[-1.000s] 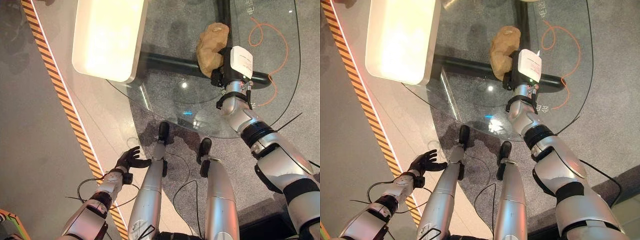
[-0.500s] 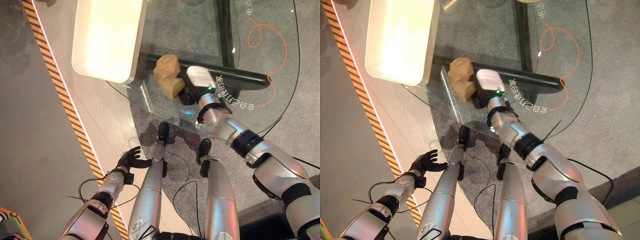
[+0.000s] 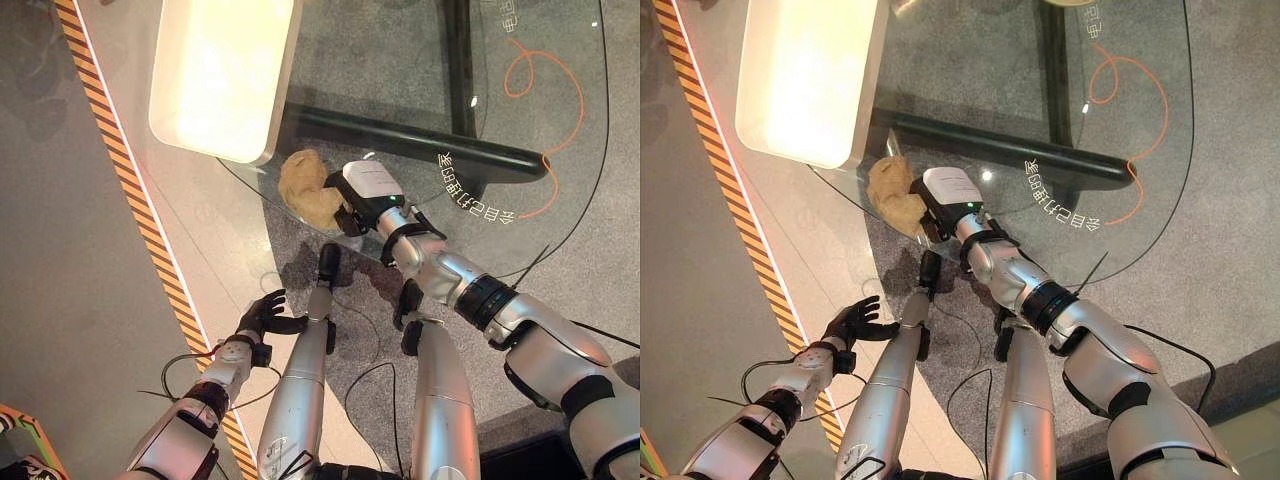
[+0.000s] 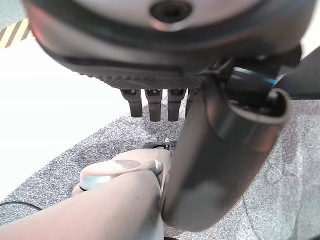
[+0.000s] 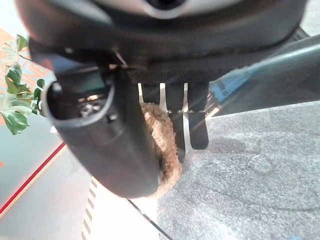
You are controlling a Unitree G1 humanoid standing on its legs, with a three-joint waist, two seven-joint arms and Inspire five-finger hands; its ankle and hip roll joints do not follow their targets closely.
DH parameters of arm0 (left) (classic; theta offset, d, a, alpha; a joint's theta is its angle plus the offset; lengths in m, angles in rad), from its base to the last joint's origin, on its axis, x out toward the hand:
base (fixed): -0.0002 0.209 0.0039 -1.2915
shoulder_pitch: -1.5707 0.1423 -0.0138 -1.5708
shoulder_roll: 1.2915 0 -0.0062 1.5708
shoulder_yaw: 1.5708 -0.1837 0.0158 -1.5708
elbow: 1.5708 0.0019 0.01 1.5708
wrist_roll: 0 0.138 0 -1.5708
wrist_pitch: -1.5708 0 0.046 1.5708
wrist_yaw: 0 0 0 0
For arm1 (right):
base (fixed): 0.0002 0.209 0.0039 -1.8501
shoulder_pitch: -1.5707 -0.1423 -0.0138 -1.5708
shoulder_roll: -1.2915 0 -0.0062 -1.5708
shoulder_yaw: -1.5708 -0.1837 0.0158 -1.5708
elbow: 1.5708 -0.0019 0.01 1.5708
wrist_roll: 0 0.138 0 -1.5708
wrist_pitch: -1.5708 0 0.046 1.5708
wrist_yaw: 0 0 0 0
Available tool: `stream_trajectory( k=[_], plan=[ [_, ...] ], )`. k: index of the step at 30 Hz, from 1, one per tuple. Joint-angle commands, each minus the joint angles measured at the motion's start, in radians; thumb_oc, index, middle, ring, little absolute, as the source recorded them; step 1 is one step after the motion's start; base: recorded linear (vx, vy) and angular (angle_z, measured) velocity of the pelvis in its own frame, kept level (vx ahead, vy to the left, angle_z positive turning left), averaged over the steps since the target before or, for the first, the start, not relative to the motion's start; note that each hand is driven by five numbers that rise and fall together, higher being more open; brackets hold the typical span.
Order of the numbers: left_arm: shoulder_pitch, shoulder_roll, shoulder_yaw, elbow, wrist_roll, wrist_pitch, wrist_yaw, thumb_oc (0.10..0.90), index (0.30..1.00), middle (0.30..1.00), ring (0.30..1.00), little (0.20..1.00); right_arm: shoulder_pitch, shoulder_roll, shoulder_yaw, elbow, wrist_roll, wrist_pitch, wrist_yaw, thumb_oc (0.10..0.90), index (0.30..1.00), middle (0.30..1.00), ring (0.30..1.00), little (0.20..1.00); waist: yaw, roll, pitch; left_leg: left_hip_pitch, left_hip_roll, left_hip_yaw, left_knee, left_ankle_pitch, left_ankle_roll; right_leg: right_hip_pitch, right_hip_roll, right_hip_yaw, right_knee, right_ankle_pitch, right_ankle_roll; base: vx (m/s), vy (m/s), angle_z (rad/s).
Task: Wipe the table with a cloth and put it in the basket.
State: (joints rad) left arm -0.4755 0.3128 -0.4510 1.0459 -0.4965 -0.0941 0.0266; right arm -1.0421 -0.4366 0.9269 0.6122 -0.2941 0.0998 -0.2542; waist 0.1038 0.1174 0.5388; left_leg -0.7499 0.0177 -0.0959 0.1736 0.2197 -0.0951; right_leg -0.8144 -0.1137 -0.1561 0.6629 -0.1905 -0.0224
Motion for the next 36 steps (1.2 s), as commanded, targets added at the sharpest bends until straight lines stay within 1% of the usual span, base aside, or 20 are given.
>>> stream_trajectory(
  k=[1,2,4,5,6,9,11,12,14,20,21,23,25,26,27,28,30,32,33,36],
  plan=[
    [0.007,-0.019,0.011,0.064,-0.007,-0.002,-0.009,0.8,0.9,0.9,0.9,0.9,-0.062,0.036,-0.023,-0.076,-0.001,-0.038,-0.146,0.1,0.3,0.3,0.3,0.2,-0.016,-0.012,-0.019,0.034,-0.119,0.102,0.127,-0.178,0.098,0.054,0.059,0.011,-0.27,0.162,0.039,0.0,0.0,0.0],
    [0.007,-0.019,0.012,0.066,-0.007,-0.003,-0.01,0.8,0.9,0.9,0.9,0.9,-0.065,0.034,-0.03,-0.064,0.003,-0.035,-0.159,0.1,0.3,0.3,0.3,0.2,-0.016,-0.011,-0.019,0.034,-0.118,0.103,0.127,-0.178,0.098,0.054,0.059,0.011,-0.269,0.162,0.039,0.0,0.0,0.0],
    [0.003,-0.021,0.007,0.077,-0.011,-0.009,-0.011,0.8,0.9,0.9,0.9,0.9,-0.078,0.021,-0.056,0.006,0.039,-0.027,-0.24,0.1,0.3,0.3,0.3,0.2,-0.013,-0.008,-0.019,0.033,-0.116,0.104,0.128,-0.179,0.099,0.054,0.057,0.009,-0.268,0.163,0.04,0.0,0.0,0.0],
    [0.004,-0.022,0.007,0.078,-0.012,-0.012,-0.011,0.8,0.9,0.9,0.9,0.9,-0.08,0.019,-0.061,0.018,0.049,-0.023,-0.256,0.1,0.3,0.3,0.3,0.2,-0.013,-0.008,-0.019,0.033,-0.116,0.104,0.129,-0.179,0.099,0.054,0.056,0.008,-0.268,0.164,0.04,0.0,0.0,0.0],
    [0.01,-0.026,0.009,0.084,-0.006,-0.021,-0.009,0.8,0.9,0.9,0.9,0.9,-0.093,0.005,-0.092,0.075,0.089,-0.032,-0.304,0.1,0.3,0.3,0.3,0.2,-0.01,-0.007,-0.019,0.034,-0.114,0.102,0.128,-0.181,0.1,0.056,0.056,0.007,-0.268,0.164,0.041,0.0,-0.002,-0.04],
    [0.021,-0.029,0.005,0.08,-0.014,-0.036,0.003,0.8,0.9,0.9,0.9,0.9,-0.119,-0.017,-0.14,0.137,0.136,-0.046,-0.356,0.1,0.3,0.3,0.3,0.2,-0.005,-0.004,-0.019,0.029,-0.112,0.101,0.133,-0.184,0.102,0.05,0.056,0.005,-0.261,0.166,0.042,0.0,-0.002,-0.05],
    [0.028,-0.027,0.013,0.074,-0.045,-0.058,0.017,0.8,0.9,0.9,0.9,0.9,-0.134,-0.031,-0.162,0.15,0.164,-0.057,-0.38,0.1,0.3,0.3,0.3,0.2,-0.003,-0.004,-0.019,0.024,-0.111,0.1,0.135,-0.185,0.103,0.046,0.056,0.003,-0.259,0.167,0.042,0.01,0.002,0.05],
    [0.035,-0.022,0.029,0.061,-0.119,-0.094,0.044,0.8,0.9,0.9,0.9,0.9,-0.143,-0.045,-0.177,0.145,0.183,-0.074,-0.391,0.1,0.3,0.3,0.3,0.2,-0.002,-0.003,-0.019,0.022,-0.11,0.1,0.135,-0.185,0.103,0.043,0.058,0.002,-0.254,0.165,0.041,0.01,0.006,0.05],
    [0.039,-0.02,0.087,0.021,-0.226,-0.12,0.076,0.8,0.9,0.9,0.9,0.9,-0.132,-0.058,-0.202,0.099,0.191,-0.08,-0.411,0.1,0.3,0.3,0.3,0.2,-0.004,-0.006,-0.019,0.022,-0.11,0.098,0.137,-0.188,0.104,0.037,0.06,0.005,-0.247,0.16,0.042,0.01,0.005,0.02],
    [0.016,-0.006,0.208,-0.056,-0.401,-0.195,0.133,0.8,0.9,0.9,0.9,0.9,-0.108,-0.075,-0.256,0.004,0.186,-0.104,-0.442,0.1,0.3,0.3,0.3,0.2,-0.009,-0.013,-0.019,0.019,-0.115,0.091,0.142,-0.195,0.109,0.029,0.062,0.009,-0.238,0.15,0.041,0.0,0.0,0.0],
    [0.016,-0.006,0.211,-0.059,-0.406,-0.198,0.135,0.8,0.9,0.9,0.9,0.9,-0.107,-0.075,-0.258,0.0,0.186,-0.105,-0.444,0.1,0.3,0.3,0.3,0.2,-0.009,-0.013,-0.019,0.019,-0.115,0.091,0.142,-0.195,0.109,0.029,0.062,0.01,-0.237,0.149,0.04,0.0,0.0,0.0],
    [0.008,-0.003,0.254,-0.101,-0.466,-0.246,0.156,0.8,0.9,0.9,0.9,0.9,-0.086,-0.081,-0.284,-0.056,0.188,-0.113,-0.449,0.1,0.3,0.3,0.3,0.2,-0.014,-0.013,-0.019,0.016,-0.116,0.092,0.144,-0.194,0.11,0.024,0.063,0.014,-0.233,0.144,0.038,0.0,0.0,0.0],
    [0.0,-0.001,0.281,-0.124,-0.503,-0.281,0.165,0.8,0.9,0.9,0.9,0.9,-0.066,-0.085,-0.304,-0.102,0.188,-0.111,-0.452,0.1,0.3,0.3,0.3,0.2,-0.019,-0.013,-0.019,0.016,-0.117,0.09,0.146,-0.194,0.11,0.022,0.063,0.017,-0.228,0.139,0.038,0.0,0.0,0.0],
    [-0.001,-0.001,0.283,-0.126,-0.506,-0.286,0.166,0.8,0.9,0.9,0.9,0.9,-0.064,-0.085,-0.305,-0.106,0.188,-0.11,-0.451,0.1,0.3,0.3,0.3,0.2,-0.019,-0.013,-0.019,0.016,-0.117,0.09,0.146,-0.194,0.11,0.022,0.063,0.017,-0.227,0.139,0.038,0.0,0.033,0.01],
    [-0.016,0.006,0.307,-0.154,-0.548,-0.319,0.186,0.8,0.9,0.9,0.9,0.9,-0.041,-0.083,-0.326,-0.154,0.19,-0.109,-0.459,0.1,0.3,0.3,0.3,0.2,-0.025,-0.014,-0.019,0.013,-0.117,0.09,0.149,-0.197,0.11,0.018,0.065,0.021,-0.221,0.133,0.037,0.0,0.0,0.0],
    [-0.024,0.009,0.32,-0.168,-0.565,-0.336,0.195,0.8,0.9,0.9,0.9,0.9,-0.027,-0.083,-0.336,-0.176,0.185,-0.112,-0.463,0.1,0.3,0.3,0.3,0.2,-0.029,-0.015,-0.019,0.01,-0.116,0.091,0.152,-0.198,0.111,0.015,0.065,0.023,-0.218,0.131,0.037,0.0,0.0,0.0],
    [-0.036,0.015,0.347,-0.198,-0.594,-0.373,0.209,0.8,0.9,0.9,0.9,0.9,0.002,-0.08,-0.362,-0.224,0.181,-0.116,-0.469,0.1,0.3,0.3,0.3,0.2,-0.035,-0.017,-0.019,0.004,-0.115,0.092,0.158,-0.201,0.111,0.008,0.067,0.027,-0.214,0.127,0.037,0.0,0.0,0.0],
    [-0.042,0.02,0.364,-0.219,-0.611,-0.391,0.213,0.8,0.9,0.9,0.9,0.9,0.024,-0.077,-0.377,-0.256,0.174,-0.119,-0.473,0.1,0.3,0.3,0.3,0.2,-0.039,-0.02,-0.019,0.003,-0.115,0.092,0.158,-0.202,0.112,0.006,0.069,0.03,-0.213,0.126,0.036,0.0,0.0,0.0],
    [-0.052,0.027,0.385,-0.241,-0.628,-0.421,0.221,0.8,0.9,0.9,0.9,0.9,0.045,-0.071,-0.397,-0.291,0.17,-0.12,-0.475,0.1,0.3,0.3,0.3,0.2,-0.043,-0.023,-0.019,0.003,-0.115,0.092,0.158,-0.204,0.112,0.007,0.07,0.032,-0.212,0.123,0.036,0.0,0.0,0.0],
    [-0.064,0.039,0.424,-0.289,-0.663,-0.463,0.235,0.8,0.9,0.9,0.9,0.9,0.088,-0.067,-0.426,-0.344,0.154,-0.139,-0.479,0.1,0.3,0.3,0.3,0.2,-0.051,-0.027,-0.019,0.0,-0.111,0.096,0.163,-0.206,0.111,0.005,0.073,0.038,-0.208,0.119,0.035,0.0,0.0,0.0]
  ],
)
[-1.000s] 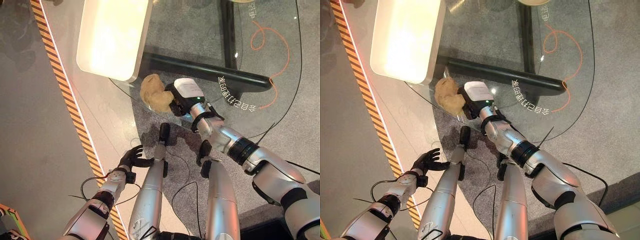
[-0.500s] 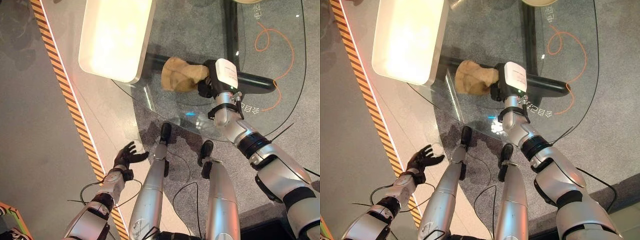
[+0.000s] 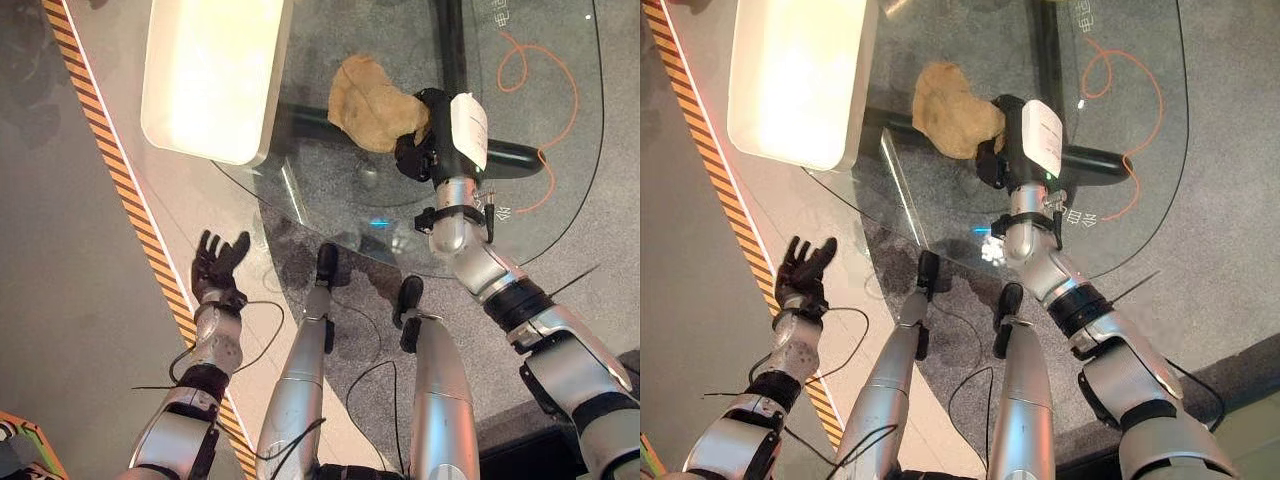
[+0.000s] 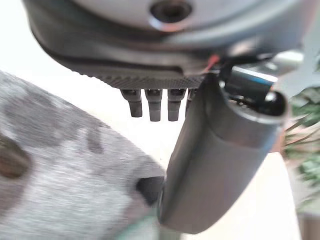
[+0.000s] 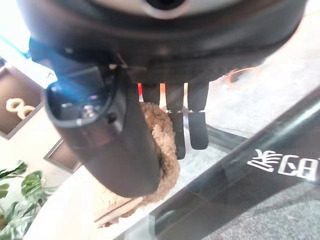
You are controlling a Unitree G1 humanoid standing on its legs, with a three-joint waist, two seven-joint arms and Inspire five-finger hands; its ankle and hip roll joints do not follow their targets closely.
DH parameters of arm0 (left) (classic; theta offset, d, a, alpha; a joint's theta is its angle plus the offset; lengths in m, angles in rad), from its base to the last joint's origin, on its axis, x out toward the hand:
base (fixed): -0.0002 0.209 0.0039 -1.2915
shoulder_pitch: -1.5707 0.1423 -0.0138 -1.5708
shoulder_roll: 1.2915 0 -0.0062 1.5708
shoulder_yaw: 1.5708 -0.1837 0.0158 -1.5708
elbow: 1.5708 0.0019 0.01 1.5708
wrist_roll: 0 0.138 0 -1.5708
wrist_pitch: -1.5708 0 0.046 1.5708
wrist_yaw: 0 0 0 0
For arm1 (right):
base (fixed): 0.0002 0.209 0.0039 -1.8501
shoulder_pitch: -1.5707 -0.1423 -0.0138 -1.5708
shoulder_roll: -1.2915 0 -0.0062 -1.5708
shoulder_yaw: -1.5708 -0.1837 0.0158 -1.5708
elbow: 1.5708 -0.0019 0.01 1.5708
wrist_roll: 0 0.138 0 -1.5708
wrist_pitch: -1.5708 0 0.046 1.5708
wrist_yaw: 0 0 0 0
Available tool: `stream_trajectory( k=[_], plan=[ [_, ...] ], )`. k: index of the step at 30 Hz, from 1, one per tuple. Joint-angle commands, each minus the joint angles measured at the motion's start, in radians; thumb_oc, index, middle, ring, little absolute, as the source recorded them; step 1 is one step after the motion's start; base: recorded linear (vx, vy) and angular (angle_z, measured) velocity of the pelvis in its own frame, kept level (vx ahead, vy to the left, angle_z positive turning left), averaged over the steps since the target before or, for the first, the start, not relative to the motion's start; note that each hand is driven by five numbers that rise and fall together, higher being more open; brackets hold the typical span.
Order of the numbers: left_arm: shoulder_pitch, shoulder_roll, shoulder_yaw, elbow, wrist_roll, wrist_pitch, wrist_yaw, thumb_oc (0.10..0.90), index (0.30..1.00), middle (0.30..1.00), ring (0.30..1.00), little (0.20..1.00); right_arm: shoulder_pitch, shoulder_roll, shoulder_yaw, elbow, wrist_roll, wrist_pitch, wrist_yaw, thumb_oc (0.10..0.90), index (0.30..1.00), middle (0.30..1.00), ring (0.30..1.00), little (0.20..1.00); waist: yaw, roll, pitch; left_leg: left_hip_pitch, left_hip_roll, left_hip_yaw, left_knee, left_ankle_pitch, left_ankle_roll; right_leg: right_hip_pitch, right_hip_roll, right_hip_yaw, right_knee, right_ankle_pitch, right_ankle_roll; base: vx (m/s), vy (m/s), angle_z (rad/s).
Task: Wipe the table with a cloth and put it in the basket.
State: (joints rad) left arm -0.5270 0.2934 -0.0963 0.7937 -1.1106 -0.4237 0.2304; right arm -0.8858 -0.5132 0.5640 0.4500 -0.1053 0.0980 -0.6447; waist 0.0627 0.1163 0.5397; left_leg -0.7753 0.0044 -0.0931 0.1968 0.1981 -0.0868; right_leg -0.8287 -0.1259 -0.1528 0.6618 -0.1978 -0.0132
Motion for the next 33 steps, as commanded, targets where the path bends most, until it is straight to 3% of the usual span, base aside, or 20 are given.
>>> stream_trajectory(
  k=[1,10,19,29,33],
  plan=[
    [-0.016,0.062,0.083,-0.056,-0.053,-0.144,0.042,0.8,0.9,0.9,0.9,0.9,-0.058,0.01,-0.074,-0.202,-0.04,-0.139,-0.086,0.1,0.3,0.3,0.3,0.2,-0.013,-0.028,-0.02,0.024,-0.096,0.094,0.141,-0.186,0.102,0.018,0.086,0.037,-0.206,0.124,0.026,0.0,0.0,0.0],
    [-0.031,0.061,0.158,-0.258,-0.131,-0.247,0.036,0.8,0.9,0.9,0.9,0.9,0.032,0.024,-0.15,-0.371,-0.091,-0.181,-0.069,0.1,0.3,0.3,0.3,0.2,-0.026,-0.039,-0.02,0.018,-0.094,0.097,0.147,-0.195,0.1,0.018,0.091,0.045,-0.205,0.118,0.028,0.0,-0.003,-0.01],
    [0.019,-0.031,0.152,-0.526,0.013,-0.291,0.066,0.8,0.9,0.9,0.9,0.9,0.108,0.052,-0.224,-0.495,-0.128,-0.229,-0.04,0.1,0.3,0.3,0.3,0.2,-0.022,-0.044,-0.02,0.017,-0.102,0.091,0.144,-0.201,0.106,0.025,0.094,0.043,-0.217,0.121,0.033,0.0,-0.017,0.0],
    [0.053,-0.037,0.133,-0.679,-0.017,-0.243,-0.102,0.8,0.9,0.9,0.9,0.9,0.147,0.066,-0.259,-0.556,-0.133,-0.279,-0.002,0.1,0.3,0.3,0.3,0.2,-0.022,-0.048,-0.02,0.03,-0.102,0.092,0.142,-0.203,0.108,0.043,0.094,0.04,-0.225,0.127,0.036,0.0,0.0,0.0],
    [0.064,-0.029,0.116,-0.733,-0.038,-0.185,-0.195,0.8,0.9,0.9,0.9,0.9,0.16,0.067,-0.267,-0.568,-0.138,-0.309,0.011,0.1,0.3,0.3,0.3,0.2,-0.021,-0.048,-0.02,0.033,-0.102,0.092,0.14,-0.203,0.109,0.048,0.093,0.038,-0.231,0.132,0.039,0.0,0.0,0.0]
  ],
)
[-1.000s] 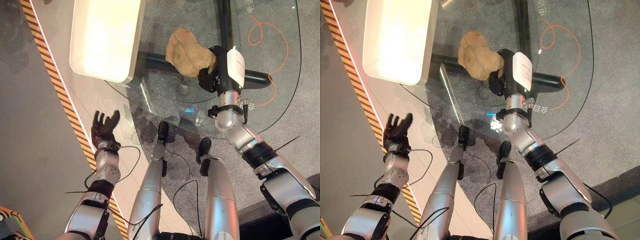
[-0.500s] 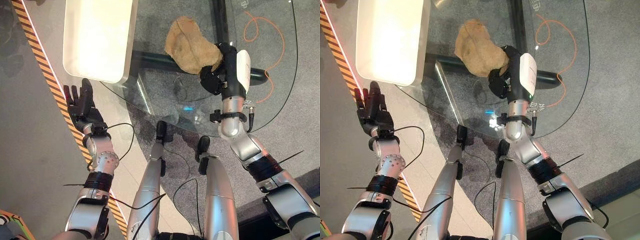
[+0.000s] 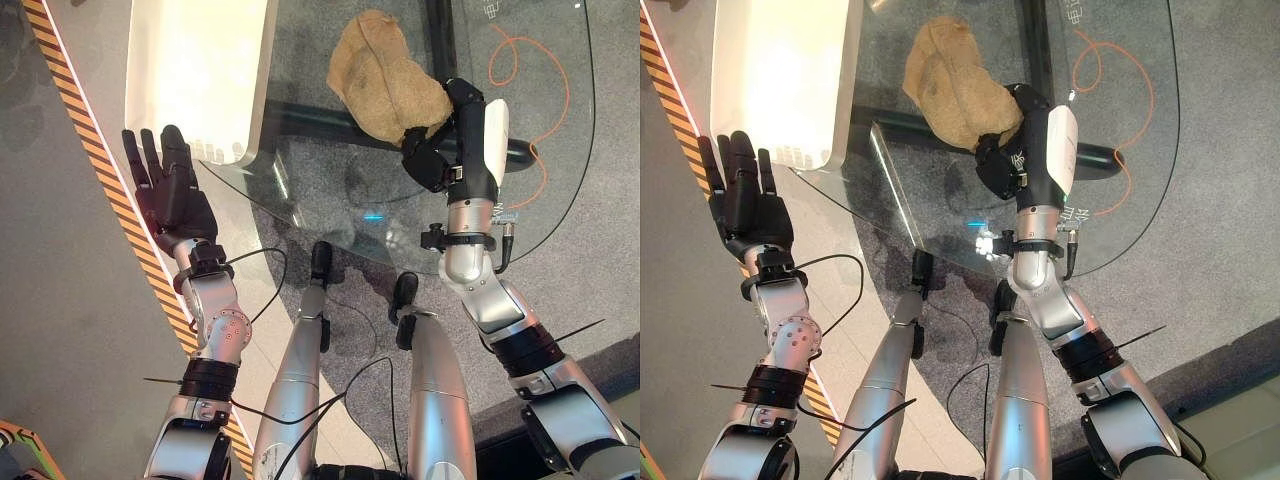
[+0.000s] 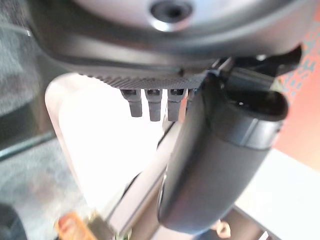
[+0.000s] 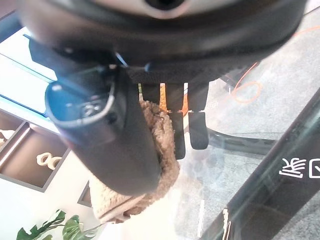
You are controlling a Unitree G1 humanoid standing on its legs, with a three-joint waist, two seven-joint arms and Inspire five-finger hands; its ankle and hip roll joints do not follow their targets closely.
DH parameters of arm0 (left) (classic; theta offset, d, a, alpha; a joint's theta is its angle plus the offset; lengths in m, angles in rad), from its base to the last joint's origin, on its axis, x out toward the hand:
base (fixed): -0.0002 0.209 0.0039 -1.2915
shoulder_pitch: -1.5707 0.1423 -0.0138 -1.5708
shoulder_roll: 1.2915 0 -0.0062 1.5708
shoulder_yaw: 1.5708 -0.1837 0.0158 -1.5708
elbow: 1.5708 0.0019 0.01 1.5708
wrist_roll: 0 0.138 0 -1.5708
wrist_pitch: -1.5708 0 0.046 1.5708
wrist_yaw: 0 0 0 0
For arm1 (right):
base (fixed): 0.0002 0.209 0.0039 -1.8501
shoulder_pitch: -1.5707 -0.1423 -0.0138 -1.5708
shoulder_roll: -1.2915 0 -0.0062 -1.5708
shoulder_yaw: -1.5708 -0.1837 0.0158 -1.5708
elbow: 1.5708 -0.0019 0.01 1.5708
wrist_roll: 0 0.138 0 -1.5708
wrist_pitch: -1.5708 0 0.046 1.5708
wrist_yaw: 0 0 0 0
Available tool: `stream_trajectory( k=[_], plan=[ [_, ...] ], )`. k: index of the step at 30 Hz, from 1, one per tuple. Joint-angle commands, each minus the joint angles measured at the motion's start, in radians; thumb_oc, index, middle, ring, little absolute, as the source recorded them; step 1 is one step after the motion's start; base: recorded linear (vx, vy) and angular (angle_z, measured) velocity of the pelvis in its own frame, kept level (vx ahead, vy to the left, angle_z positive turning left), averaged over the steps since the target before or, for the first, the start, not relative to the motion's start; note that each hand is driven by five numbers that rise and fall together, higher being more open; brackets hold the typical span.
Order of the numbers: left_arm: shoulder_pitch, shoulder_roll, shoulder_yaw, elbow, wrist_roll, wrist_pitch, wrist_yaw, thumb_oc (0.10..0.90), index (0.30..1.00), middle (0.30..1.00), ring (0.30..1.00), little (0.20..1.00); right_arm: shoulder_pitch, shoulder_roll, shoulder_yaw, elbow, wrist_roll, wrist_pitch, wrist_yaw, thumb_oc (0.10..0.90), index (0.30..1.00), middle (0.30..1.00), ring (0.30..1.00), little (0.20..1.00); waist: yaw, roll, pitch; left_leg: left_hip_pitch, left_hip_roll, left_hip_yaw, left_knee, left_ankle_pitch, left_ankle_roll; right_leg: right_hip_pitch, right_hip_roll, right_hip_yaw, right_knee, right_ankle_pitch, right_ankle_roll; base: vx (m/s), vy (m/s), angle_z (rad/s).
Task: Wipe the table with a cloth and put it in the basket.
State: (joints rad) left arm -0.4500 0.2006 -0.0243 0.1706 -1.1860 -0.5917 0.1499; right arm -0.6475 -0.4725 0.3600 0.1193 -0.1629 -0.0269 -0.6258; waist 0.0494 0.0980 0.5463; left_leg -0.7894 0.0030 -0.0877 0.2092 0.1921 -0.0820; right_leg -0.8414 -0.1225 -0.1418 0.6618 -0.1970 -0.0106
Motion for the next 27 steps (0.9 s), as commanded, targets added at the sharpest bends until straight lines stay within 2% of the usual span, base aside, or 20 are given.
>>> stream_trajectory(
  k=[1,3,4,7,16,21,27],
  plan=[
    [-0.009,0.07,0.034,-0.128,0.031,0.009,-0.147,0.8,0.9,0.9,0.9,0.9,-0.073,0.027,-0.067,-0.247,-0.081,-0.195,0.001,0.1,0.3,0.3,0.3,0.2,-0.009,-0.03,-0.026,0.048,-0.1,0.087,0.125,-0.196,0.105,0.062,0.089,0.027,-0.232,0.132,0.037,0.0,0.0,0.0],
    [-0.007,0.076,0.025,-0.138,0.023,0.03,-0.17,0.8,0.9,0.9,0.9,0.9,-0.066,0.026,-0.07,-0.254,-0.078,-0.208,0.006,0.1,0.3,0.3,0.3,0.2,-0.01,-0.03,-0.026,0.049,-0.1,0.088,0.125,-0.196,0.105,0.063,0.089,0.027,-0.233,0.135,0.038,0.0,0.0,0.0],
    [-0.005,0.081,0.017,-0.15,0.022,0.065,-0.176,0.8,0.9,0.9,0.9,0.9,-0.06,0.025,-0.071,-0.263,-0.078,-0.22,0.014,0.1,0.3,0.3,0.3,0.2,-0.012,-0.03,-0.026,0.049,-0.1,0.089,0.125,-0.196,0.105,0.063,0.09,0.028,-0.233,0.135,0.039,0.0,0.0,0.0],
    [-0.006,0.088,0.004,-0.152,0.02,0.09,-0.179,0.8,0.9,0.9,0.9,0.9,-0.057,0.022,-0.071,-0.271,-0.066,-0.241,0.027,0.1,0.3,0.3,0.3,0.2,-0.016,-0.03,-0.026,0.052,-0.099,0.091,0.121,-0.194,0.106,0.065,0.091,0.029,-0.235,0.138,0.04,0.0,0.0,0.0],
    [-0.046,0.125,-0.044,-0.135,-0.058,0.219,-0.199,0.8,0.9,0.9,0.9,0.9,-0.081,-0.002,-0.054,-0.268,-0.025,-0.285,0.052,0.1,0.3,0.3,0.3,0.2,-0.026,-0.03,-0.026,0.061,-0.097,0.096,0.118,-0.19,0.103,0.075,0.086,0.031,-0.241,0.144,0.048,0.0,0.0,0.0],
    [-0.069,0.125,-0.063,-0.118,-0.095,0.251,-0.206,0.8,0.9,0.9,0.9,0.9,-0.09,-0.003,-0.043,-0.272,-0.021,-0.293,0.058,0.1,0.3,0.3,0.3,0.2,-0.031,-0.031,-0.026,0.062,-0.096,0.098,0.115,-0.188,0.103,0.075,0.088,0.033,-0.242,0.146,0.05,0.0,0.0,0.0],
    [-0.163,0.118,-0.08,-0.031,-0.169,0.282,-0.249,0.8,0.9,0.9,0.9,0.9,-0.143,-0.004,0.001,-0.243,0.007,-0.283,0.078,0.1,0.3,0.3,0.3,0.2,-0.047,-0.038,-0.026,0.064,-0.091,0.107,0.115,-0.188,0.1,0.073,0.089,0.044,-0.248,0.149,0.052,0.0,0.0,0.0]
  ],
)
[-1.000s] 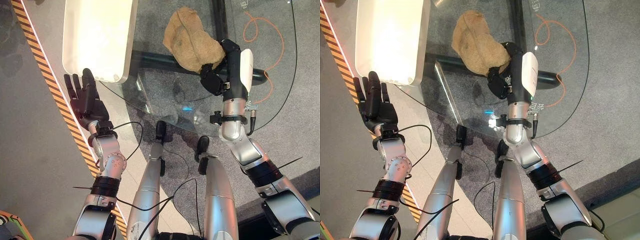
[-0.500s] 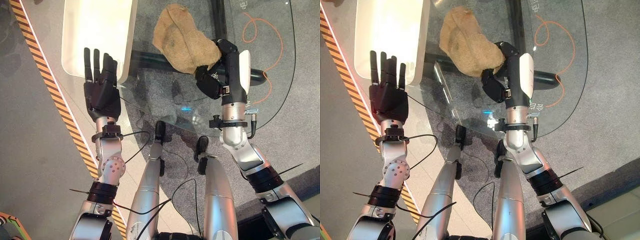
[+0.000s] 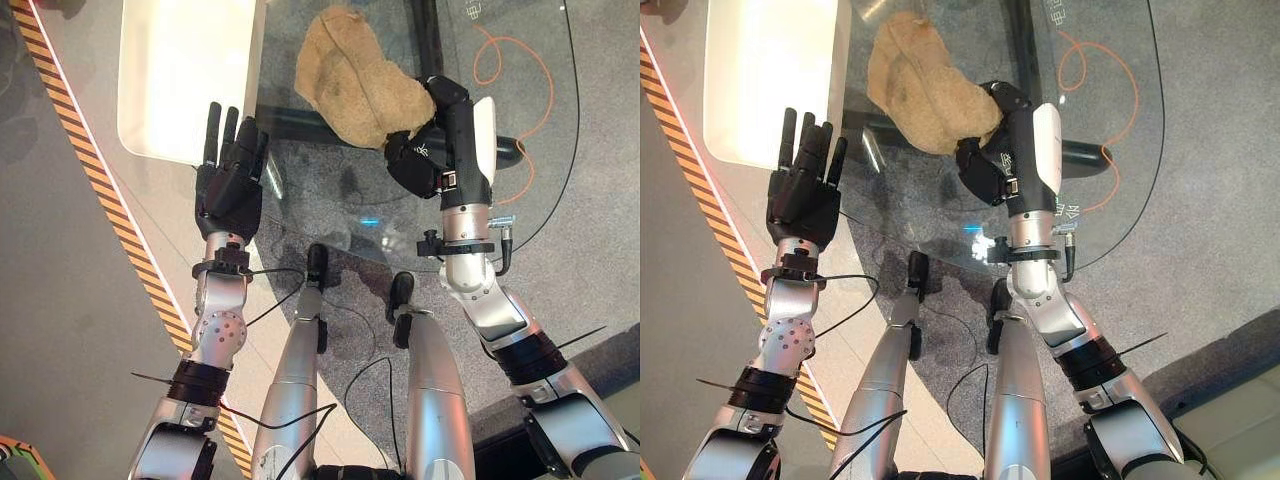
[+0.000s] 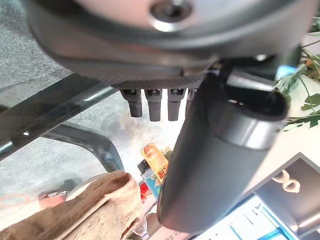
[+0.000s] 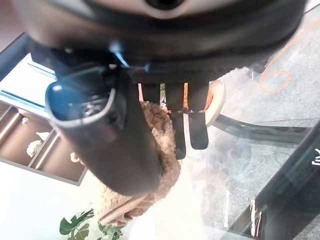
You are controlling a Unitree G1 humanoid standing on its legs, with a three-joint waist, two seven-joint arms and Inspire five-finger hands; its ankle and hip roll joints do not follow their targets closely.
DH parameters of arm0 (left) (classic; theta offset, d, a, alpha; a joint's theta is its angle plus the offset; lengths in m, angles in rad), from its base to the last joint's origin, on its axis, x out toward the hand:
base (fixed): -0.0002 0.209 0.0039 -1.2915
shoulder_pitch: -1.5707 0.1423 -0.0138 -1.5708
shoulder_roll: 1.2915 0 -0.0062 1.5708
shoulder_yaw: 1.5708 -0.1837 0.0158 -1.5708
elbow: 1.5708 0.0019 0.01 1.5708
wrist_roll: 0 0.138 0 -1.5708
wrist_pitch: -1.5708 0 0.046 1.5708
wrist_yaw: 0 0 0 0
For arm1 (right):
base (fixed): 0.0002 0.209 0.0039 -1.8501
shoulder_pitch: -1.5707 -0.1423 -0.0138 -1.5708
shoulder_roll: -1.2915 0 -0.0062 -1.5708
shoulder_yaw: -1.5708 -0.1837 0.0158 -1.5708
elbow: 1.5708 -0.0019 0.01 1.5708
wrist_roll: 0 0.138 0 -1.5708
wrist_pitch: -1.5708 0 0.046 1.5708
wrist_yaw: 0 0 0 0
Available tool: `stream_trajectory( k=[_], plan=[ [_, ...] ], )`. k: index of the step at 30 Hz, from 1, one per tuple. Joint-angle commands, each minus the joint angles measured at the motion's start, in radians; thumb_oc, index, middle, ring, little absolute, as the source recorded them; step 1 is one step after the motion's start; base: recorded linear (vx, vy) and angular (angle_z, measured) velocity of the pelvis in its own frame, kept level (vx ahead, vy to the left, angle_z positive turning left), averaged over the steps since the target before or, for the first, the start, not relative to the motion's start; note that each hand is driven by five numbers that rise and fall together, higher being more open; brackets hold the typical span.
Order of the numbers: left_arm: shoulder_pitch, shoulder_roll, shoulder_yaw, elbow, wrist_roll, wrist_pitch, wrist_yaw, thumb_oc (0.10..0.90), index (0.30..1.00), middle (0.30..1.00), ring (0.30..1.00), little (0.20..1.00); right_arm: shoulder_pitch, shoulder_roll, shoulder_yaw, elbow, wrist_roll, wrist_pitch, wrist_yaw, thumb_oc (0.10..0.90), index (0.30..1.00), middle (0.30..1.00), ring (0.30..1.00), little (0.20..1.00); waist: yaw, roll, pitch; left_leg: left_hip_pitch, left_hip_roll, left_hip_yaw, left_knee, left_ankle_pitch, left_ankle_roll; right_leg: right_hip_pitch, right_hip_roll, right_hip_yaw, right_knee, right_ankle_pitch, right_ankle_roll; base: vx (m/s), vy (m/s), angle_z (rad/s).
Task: Wipe the table with a cloth and put it in the basket.
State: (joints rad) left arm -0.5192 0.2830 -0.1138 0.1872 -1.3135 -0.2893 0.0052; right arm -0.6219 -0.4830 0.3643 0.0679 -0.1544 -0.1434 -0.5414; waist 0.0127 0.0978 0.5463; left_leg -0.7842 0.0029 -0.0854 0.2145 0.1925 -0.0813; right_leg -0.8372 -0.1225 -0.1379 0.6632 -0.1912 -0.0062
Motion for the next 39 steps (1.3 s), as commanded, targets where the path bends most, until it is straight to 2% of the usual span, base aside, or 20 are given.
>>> stream_trajectory(
  k=[1,13,22,37,38,39],
  plan=[
    [-0.105,0.035,0.005,-0.036,-0.058,-0.02,-0.112,0.8,0.9,0.9,0.9,0.9,-0.172,0.008,0.004,-0.189,0.001,-0.169,-0.004,0.1,0.3,0.3,0.3,0.2,-0.013,-0.038,-0.026,0.057,-0.09,0.107,0.109,-0.189,0.098,0.067,0.089,0.042,-0.25,0.144,0.049,0.0,0.0,0.0],
    [-0.193,-0.005,-0.029,0.033,-0.092,0.005,-0.161,0.8,0.9,0.9,0.9,0.9,-0.233,0.04,0.078,-0.177,0.042,-0.148,0.085,0.1,0.3,0.3,0.3,0.2,-0.021,-0.044,-0.026,0.058,-0.09,0.11,0.106,-0.189,0.091,0.072,0.087,0.048,-0.265,0.145,0.05,0.0,0.001,-0.01],
    [-0.215,-0.014,-0.048,0.046,-0.069,0.021,-0.141,0.8,0.9,0.9,0.9,0.9,-0.258,0.06,0.127,-0.198,0.054,-0.122,0.147,0.1,0.3,0.3,0.3,0.2,-0.019,-0.046,-0.026,0.06,-0.094,0.108,0.097,-0.188,0.09,0.074,0.091,0.047,-0.275,0.145,0.049,0.0,0.0,0.0],
    [-0.231,-0.016,-0.058,0.056,-0.038,0.02,-0.185,0.8,0.9,0.9,0.9,0.9,-0.276,0.064,0.166,-0.174,0.057,-0.084,0.176,0.1,0.3,0.3,0.3,0.2,-0.014,-0.046,-0.026,0.06,-0.096,0.108,0.095,-0.189,0.089,0.073,0.087,0.042,-0.278,0.146,0.05,0.0,0.0,0.0],
    [-0.232,-0.016,-0.059,0.057,-0.034,0.017,-0.188,0.729,0.839,0.839,0.839,0.829,-0.276,0.063,0.165,-0.175,0.058,-0.082,0.177,0.1,0.3,0.3,0.3,0.2,-0.015,-0.046,-0.026,0.06,-0.096,0.108,0.094,-0.188,0.089,0.073,0.088,0.042,-0.278,0.146,0.05,0.0,0.0,0.0],
    [-0.232,-0.016,-0.059,0.058,-0.03,0.014,-0.19,0.619,0.745,0.745,0.745,0.719,-0.277,0.063,0.165,-0.175,0.058,-0.081,0.177,0.1,0.3,0.3,0.3,0.2,-0.015,-0.046,-0.026,0.06,-0.096,0.108,0.094,-0.188,0.089,0.072,0.088,0.042,-0.277,0.147,0.05,0.0,0.0,0.0]
  ],
)
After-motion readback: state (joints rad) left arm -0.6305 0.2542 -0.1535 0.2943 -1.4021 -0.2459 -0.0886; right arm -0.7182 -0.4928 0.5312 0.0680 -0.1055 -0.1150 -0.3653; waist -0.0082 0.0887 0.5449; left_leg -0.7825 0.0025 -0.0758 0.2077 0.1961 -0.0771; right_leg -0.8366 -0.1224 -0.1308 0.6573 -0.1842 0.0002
